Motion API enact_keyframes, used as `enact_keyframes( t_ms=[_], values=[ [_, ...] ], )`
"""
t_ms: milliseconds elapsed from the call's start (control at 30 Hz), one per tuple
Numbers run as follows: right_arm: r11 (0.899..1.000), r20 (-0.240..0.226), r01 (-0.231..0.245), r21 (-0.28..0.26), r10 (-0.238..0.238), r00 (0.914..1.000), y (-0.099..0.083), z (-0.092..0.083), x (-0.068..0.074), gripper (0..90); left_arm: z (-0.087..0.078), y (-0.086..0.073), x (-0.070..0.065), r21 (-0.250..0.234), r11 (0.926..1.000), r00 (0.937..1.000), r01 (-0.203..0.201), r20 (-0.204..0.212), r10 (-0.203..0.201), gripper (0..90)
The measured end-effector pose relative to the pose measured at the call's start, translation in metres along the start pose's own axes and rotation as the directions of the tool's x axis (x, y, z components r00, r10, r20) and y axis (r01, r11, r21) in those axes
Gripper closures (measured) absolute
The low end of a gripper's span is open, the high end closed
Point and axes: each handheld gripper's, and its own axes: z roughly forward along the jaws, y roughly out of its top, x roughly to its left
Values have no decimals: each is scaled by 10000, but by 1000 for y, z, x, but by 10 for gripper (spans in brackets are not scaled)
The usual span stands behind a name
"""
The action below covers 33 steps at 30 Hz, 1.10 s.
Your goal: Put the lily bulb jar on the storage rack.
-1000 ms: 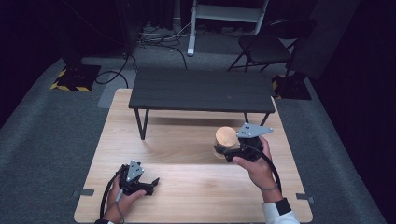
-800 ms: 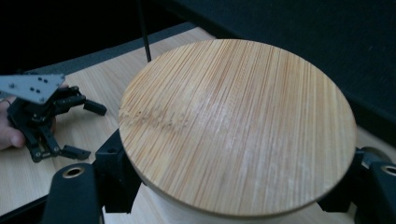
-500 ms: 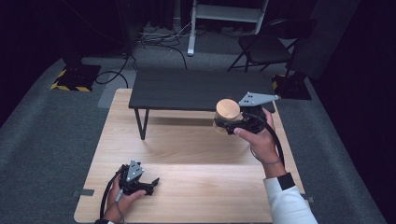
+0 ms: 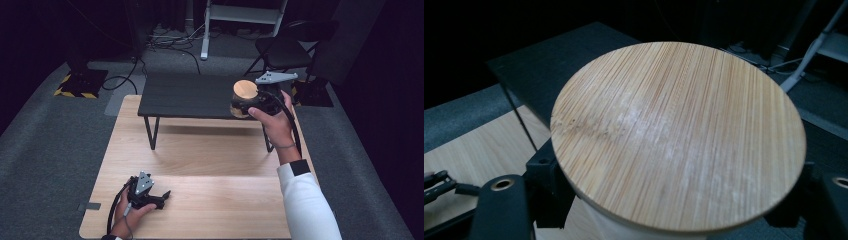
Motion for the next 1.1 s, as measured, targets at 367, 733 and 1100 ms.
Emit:
enact_keyframes(
  t_ms=[367, 733, 1100],
  values=[
    [9951, 690, -967, -222, 980, 9928, 1, 30, -15, 250, 0, 0, 0, 0, 10000, 10000, 0, -2, 0, 5],
    [9914, 1001, -1311, -13, 1306, 9864, -5, 52, -15, 250, 0, 0, 0, -1, 10000, 10000, 2, -3, -2, 5],
    [9916, 1048, -1295, -3, 1288, 9861, -11, 60, -17, 249, 0, 0, 0, -1, 10000, 10000, 5, 1, -5, 5]
  ],
)
